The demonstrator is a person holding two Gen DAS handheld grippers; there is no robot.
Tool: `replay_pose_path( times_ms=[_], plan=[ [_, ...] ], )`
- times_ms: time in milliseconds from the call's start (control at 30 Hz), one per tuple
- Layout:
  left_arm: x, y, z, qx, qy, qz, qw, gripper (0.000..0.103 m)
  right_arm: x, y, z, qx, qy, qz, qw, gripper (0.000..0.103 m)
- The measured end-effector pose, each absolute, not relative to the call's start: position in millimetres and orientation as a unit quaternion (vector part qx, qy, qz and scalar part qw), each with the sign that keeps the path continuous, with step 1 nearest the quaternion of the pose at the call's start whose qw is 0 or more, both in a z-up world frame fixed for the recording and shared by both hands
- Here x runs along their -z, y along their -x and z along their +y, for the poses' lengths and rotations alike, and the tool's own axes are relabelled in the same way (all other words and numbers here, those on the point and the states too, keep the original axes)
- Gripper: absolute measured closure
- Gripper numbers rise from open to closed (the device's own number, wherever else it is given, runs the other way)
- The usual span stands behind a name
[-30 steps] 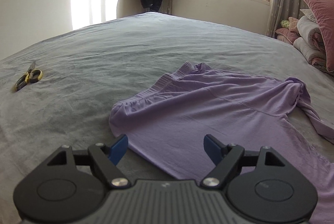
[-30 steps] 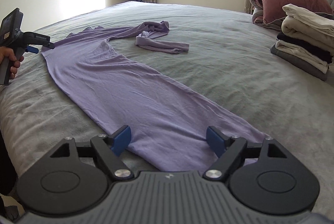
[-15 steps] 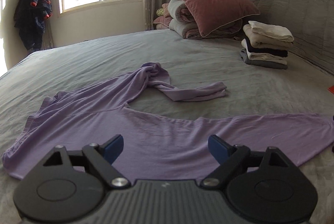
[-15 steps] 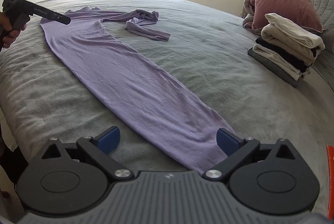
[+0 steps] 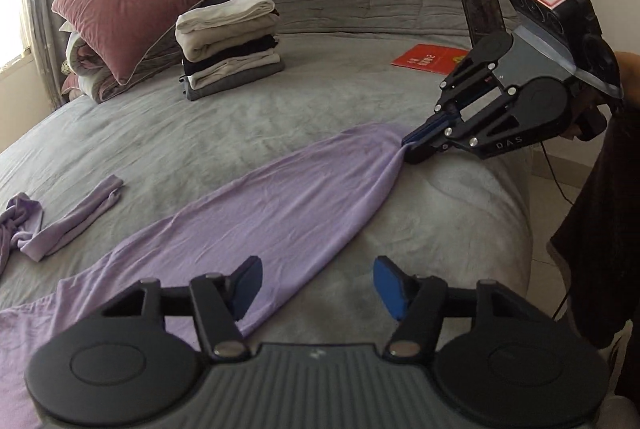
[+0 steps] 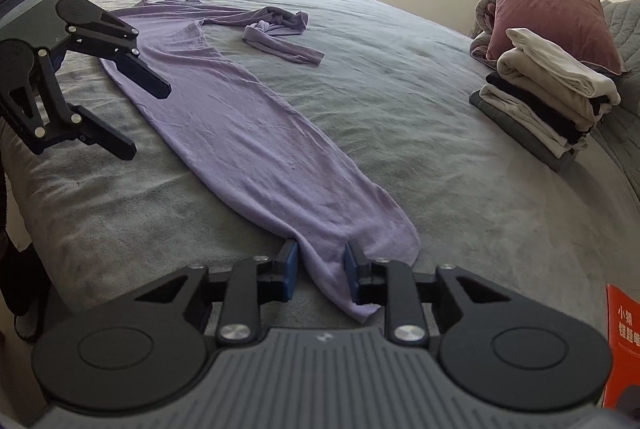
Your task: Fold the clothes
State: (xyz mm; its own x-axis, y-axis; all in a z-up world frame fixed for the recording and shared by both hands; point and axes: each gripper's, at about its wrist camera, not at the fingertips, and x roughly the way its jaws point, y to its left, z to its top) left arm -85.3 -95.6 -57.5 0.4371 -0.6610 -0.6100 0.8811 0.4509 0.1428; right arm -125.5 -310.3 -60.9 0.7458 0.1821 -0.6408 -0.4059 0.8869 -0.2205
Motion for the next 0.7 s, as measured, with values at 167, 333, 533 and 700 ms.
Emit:
replay_pose_path(
  times_ms=[167, 333, 533, 700],
  plan=[
    [58, 84, -117, 0.481, -0.23, 0.241, 0.811, 0.084, 58, 128, -316, -0.165, 0.176, 0.32, 0.916, 0.102],
    [48, 88, -112, 0.525, -0.183, 0.249, 0.793, 0.103, 50, 140, -323, -0.173, 0.179, 0.323, 0.913, 0.103],
    [63, 92, -114, 0.531, -0.196, 0.264, 0.781, 0.099, 56, 141, -326, -0.186, 0.174, 0.353, 0.9, 0.098],
    [54, 85, -108, 0.55, -0.149, 0.273, 0.775, 0.044, 45, 142, -336, -0.181, 0.147, 0.346, 0.909, 0.048]
  ],
)
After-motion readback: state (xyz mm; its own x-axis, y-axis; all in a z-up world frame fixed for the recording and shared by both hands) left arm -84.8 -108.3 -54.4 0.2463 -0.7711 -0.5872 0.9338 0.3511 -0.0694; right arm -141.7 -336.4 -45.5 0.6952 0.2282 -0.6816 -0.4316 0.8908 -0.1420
